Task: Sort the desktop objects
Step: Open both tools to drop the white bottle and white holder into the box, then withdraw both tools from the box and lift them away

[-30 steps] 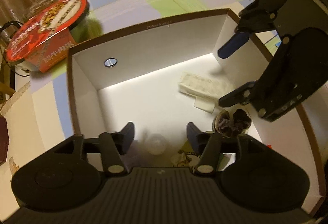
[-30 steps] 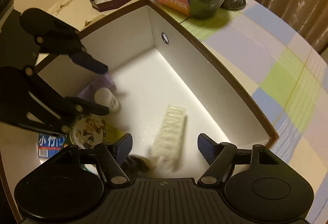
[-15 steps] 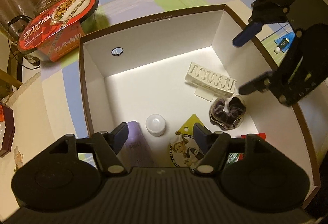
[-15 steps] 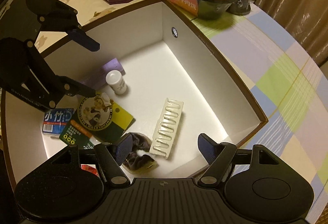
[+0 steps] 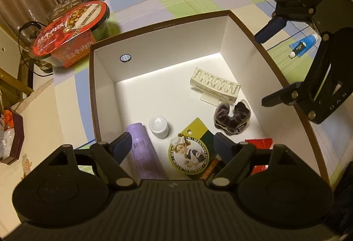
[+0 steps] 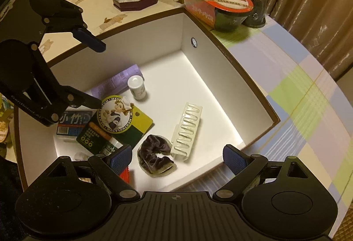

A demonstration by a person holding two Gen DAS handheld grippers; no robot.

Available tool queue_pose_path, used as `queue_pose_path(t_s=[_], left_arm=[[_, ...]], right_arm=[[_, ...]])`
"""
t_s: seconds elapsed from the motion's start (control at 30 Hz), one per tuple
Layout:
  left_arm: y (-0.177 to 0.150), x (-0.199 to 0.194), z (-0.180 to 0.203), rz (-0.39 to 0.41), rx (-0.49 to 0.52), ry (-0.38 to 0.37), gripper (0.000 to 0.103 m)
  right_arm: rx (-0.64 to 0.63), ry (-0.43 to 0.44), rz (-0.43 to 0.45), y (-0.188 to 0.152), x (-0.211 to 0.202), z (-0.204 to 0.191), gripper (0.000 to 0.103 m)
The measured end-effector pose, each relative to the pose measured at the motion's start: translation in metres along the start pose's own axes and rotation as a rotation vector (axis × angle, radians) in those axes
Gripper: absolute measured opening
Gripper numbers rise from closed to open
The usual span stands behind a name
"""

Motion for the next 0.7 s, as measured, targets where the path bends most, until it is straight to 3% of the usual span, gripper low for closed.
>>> queue_pose_path(t_s=[0.7], left_arm=[[-0.045,-0.051,0.034,0.06,-0.031,0.085,0.086]], right_arm=[[0.009,-0.039,0.093,-0.032,-0.035,-0.032,0.092]])
Point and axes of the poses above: each gripper's, at about its wrist camera, not at the fingertips, and x roughly the way its jaws point, z to its right, y to its top, the point moved 2 cm from there along x, roughly the way its jaws point, and after that the axes turned 13 degrees about -z, right-handed, at the moved point
